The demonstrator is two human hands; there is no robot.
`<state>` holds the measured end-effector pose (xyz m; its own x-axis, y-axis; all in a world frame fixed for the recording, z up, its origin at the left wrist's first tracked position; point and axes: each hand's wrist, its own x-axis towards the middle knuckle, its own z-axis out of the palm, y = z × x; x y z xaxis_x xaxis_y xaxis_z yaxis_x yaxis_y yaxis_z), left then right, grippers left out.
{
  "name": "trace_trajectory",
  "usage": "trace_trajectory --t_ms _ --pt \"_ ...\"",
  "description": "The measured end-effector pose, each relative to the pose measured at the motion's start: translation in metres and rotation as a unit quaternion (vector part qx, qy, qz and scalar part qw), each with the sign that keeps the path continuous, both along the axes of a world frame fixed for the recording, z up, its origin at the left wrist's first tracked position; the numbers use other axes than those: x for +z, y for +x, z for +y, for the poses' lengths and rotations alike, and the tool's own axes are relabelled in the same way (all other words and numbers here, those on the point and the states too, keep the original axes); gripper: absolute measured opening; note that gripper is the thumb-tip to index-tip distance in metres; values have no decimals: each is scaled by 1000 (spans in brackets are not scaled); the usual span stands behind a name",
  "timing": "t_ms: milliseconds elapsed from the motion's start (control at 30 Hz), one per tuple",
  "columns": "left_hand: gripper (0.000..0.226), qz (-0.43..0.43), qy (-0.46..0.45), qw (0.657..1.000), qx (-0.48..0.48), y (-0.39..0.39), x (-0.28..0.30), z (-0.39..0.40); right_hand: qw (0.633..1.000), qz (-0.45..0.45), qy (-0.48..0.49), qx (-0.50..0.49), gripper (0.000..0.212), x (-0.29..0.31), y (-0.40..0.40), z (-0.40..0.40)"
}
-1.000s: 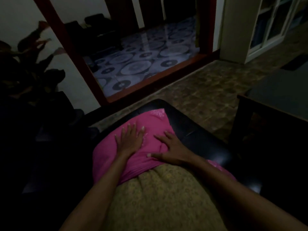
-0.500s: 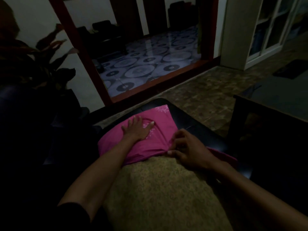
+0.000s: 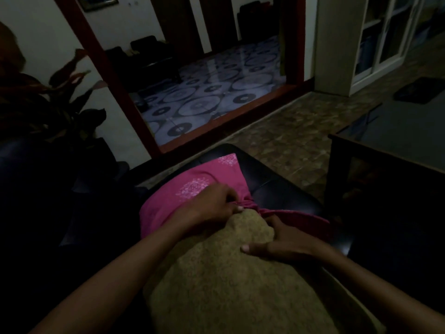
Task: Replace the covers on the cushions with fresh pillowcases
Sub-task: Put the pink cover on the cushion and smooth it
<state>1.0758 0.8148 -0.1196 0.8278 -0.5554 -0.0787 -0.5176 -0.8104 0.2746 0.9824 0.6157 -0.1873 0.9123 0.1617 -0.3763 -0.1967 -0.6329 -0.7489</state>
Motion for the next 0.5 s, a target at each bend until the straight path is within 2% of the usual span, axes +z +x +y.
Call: trace_trajectory --t_ms 100,233,300,333,400,500 --pt "17 -65 -85 993 52 -8 10 -12 995 -90 -27 -41 110 -6 1 14" --pt "22 -153 -172 969 89 -8 39 -25 964 -230 57 -121 59 19 19 28" --pt "19 -181 -208 957 94 -5 49 -21 947 -279 61 -149 46 33 33 30" --pt "18 -181 -199 959 91 -4 49 -18 945 -282 50 -160 46 36 38 29" --pt "15 -154 -101 980 76 -3 37 -15 957 -238 3 -168 48 34 46 26" --pt "12 -109 38 992 52 0 21 -16 981 -166 -31 -99 53 23 50 13"
